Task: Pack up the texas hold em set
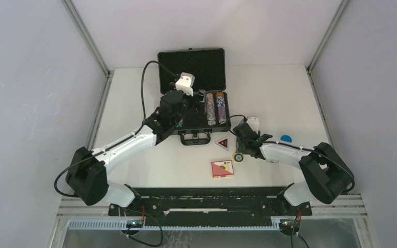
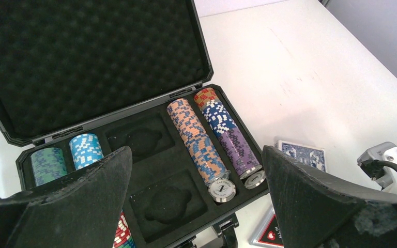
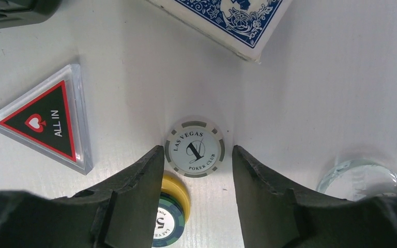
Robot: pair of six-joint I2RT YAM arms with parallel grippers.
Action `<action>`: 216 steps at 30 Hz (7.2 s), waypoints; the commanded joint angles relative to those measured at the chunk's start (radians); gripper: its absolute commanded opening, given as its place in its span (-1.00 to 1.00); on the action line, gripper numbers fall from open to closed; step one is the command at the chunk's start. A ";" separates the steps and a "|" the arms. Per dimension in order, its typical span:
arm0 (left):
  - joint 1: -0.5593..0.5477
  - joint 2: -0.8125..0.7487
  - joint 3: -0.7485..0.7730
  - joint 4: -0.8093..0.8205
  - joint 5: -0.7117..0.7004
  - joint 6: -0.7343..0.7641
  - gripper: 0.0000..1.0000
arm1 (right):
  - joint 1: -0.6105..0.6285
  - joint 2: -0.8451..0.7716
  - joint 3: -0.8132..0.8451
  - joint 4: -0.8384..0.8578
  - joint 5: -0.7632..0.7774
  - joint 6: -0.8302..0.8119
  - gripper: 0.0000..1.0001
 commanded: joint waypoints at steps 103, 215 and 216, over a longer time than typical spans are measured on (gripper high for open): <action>0.060 -0.002 -0.012 0.187 0.229 -0.137 1.00 | -0.521 -0.487 -0.198 -0.323 -0.102 0.379 0.33; 0.069 0.022 -0.014 0.196 0.267 -0.159 1.00 | -0.540 -0.550 -0.238 -0.352 -0.087 0.362 -0.05; 0.069 0.021 -0.014 0.196 0.268 -0.159 0.99 | -0.540 -0.552 -0.239 -0.350 -0.084 0.362 0.06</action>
